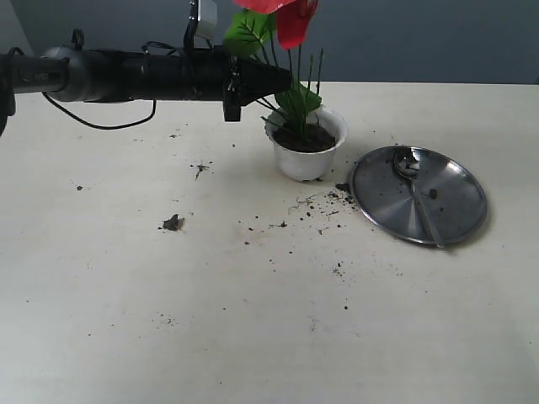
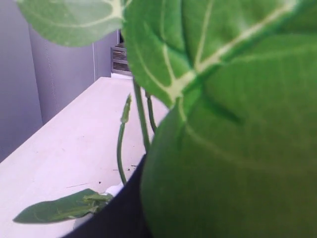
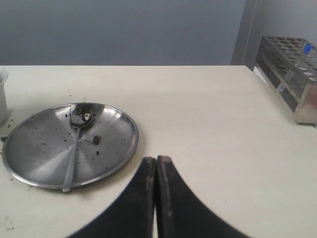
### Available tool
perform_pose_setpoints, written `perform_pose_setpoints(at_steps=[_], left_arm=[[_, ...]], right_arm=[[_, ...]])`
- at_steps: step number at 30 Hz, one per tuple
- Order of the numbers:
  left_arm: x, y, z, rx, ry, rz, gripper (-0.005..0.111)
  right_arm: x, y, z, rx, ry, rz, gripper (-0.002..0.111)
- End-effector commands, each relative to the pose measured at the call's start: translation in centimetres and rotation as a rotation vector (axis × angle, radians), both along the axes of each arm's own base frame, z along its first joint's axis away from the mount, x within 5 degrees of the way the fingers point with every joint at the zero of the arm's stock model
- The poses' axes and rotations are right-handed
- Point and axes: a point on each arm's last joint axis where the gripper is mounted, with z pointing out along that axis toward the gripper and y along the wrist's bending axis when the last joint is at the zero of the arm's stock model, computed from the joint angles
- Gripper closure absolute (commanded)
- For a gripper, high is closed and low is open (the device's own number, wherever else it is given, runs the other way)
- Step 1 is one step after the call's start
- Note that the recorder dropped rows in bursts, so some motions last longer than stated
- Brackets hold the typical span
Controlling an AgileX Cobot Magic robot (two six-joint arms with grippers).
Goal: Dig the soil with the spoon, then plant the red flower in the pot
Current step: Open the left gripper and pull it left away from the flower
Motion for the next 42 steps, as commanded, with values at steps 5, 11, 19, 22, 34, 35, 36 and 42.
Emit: perform_pose_setpoints(at_steps=[5, 11, 19, 22, 34, 35, 36, 42], left_arm=[[-0.4, -0.3, 0.0, 0.081, -0.003, -0.011, 0.106], [-0.4, -0.3, 0.1, 0.079, 0.002, -0.01, 0.106], [-0.5, -0.9, 0.1, 0.077, 0.002, -0.02, 0.106], [-0.5, -0.9, 0.2, 0.067, 0.01, -0.014, 0.098], [-0.3, -0.8, 0.4, 0.038, 0.043, 0.002, 0.047], [-0.3, -0.8, 0.4, 0.038, 0.043, 0.002, 0.047], [-0.3, -0.8, 0.4, 0.037, 0.043, 0.002, 0.047], [-0.3, -0.8, 1.1, 0.033, 0.028, 0.004, 0.047]], right_arm=[[0.0, 0.0, 0.1, -0.002, -0.014, -0.004, 0.109], [0.0, 0.0, 0.1, -0.002, -0.014, -0.004, 0.109], [0.0, 0.0, 0.0, -0.002, -0.01, -0.004, 0.109], [0.0, 0.0, 0.1, -0.004, -0.011, -0.004, 0.109], [0.0, 0.0, 0.1, -0.004, -0.011, -0.004, 0.109], [0.0, 0.0, 0.1, -0.004, -0.011, -0.004, 0.109], [0.0, 0.0, 0.1, -0.004, -0.015, -0.004, 0.109], [0.0, 0.0, 0.1, -0.006, -0.015, -0.004, 0.109]])
